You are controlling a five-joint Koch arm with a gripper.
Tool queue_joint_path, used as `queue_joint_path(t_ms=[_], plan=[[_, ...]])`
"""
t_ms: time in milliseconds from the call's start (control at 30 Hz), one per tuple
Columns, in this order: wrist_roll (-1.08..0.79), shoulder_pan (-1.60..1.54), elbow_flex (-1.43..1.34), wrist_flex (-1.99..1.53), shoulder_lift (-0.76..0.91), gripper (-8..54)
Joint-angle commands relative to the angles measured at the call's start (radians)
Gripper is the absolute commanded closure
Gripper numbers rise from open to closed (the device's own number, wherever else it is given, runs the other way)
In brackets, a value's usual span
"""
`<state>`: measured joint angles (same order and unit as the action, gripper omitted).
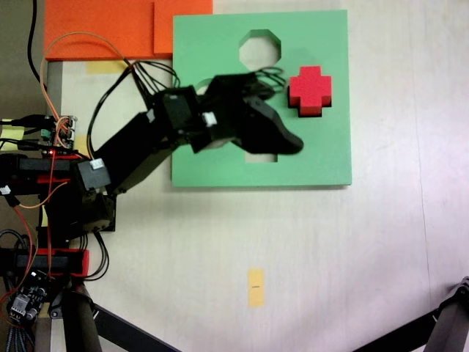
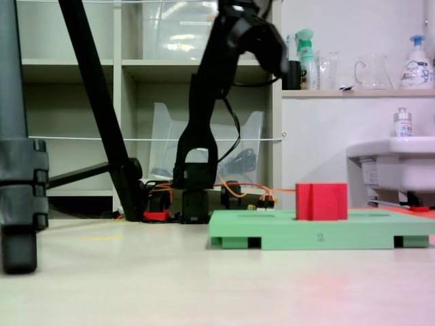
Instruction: Put the cross columnar block into the corresponding hole
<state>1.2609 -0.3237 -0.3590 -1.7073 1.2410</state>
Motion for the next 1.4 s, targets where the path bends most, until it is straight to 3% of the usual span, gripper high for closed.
queue_joint_path(t_ms=[0,67,200,333,400,633,800,900,1367], plan=[[0.003,0.080,-0.020,-0.046,0.044,-5.8],[-0.086,0.146,-0.144,-0.031,0.109,-5.7],[-0.305,0.256,-0.830,0.428,0.446,-5.4],[-0.637,0.360,-1.638,1.367,0.776,6.7],[-0.696,0.374,-1.936,1.796,0.836,13.0],[-1.075,0.370,-2.503,1.856,1.009,11.4],[-1.193,0.357,-2.775,1.835,1.078,11.3],[-1.192,0.367,-2.777,1.690,1.085,13.1],[-1.189,0.370,-2.777,1.706,1.081,11.0]])
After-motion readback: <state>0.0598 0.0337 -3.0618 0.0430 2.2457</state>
